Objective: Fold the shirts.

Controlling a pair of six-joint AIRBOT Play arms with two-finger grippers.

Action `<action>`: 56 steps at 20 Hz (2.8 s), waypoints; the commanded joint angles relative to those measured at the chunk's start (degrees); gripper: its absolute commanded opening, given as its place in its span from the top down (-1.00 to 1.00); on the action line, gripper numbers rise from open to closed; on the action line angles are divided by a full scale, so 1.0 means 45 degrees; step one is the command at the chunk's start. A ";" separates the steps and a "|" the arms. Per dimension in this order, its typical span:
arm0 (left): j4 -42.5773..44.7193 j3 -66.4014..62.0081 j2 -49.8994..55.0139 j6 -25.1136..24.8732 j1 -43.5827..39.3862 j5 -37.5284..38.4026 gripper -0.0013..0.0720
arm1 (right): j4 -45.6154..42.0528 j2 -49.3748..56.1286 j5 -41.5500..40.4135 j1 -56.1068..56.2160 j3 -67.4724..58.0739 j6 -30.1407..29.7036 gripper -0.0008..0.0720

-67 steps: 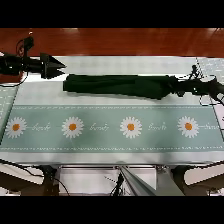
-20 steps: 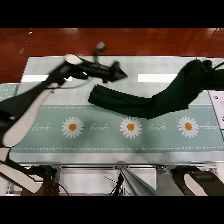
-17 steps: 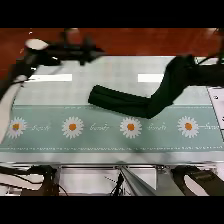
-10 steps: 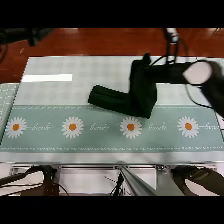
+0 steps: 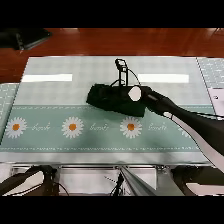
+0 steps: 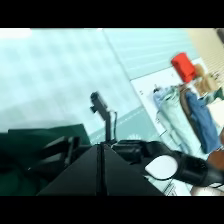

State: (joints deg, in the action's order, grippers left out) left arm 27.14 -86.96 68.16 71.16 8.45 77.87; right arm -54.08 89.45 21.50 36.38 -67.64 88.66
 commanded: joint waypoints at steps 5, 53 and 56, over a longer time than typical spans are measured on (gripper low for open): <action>0.1370 0.1248 0.0126 -0.0160 -0.0267 -0.0559 0.90 | -0.4935 -0.3235 0.6858 -0.2934 -0.0005 0.0112 -0.37; 0.2613 0.1389 0.3837 -0.1054 -0.2147 0.0010 0.90 | -0.9243 -0.8913 1.8846 -2.3397 -0.2317 0.0724 0.90; 0.2278 0.1379 0.3837 -0.1452 -0.2142 -0.0287 0.90 | -0.9432 -0.9185 1.8860 -2.4188 -0.2244 0.0850 0.90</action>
State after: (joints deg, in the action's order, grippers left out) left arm 38.74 -80.68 85.03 66.13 -1.02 77.65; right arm -91.07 49.21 105.45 -68.31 -77.93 91.44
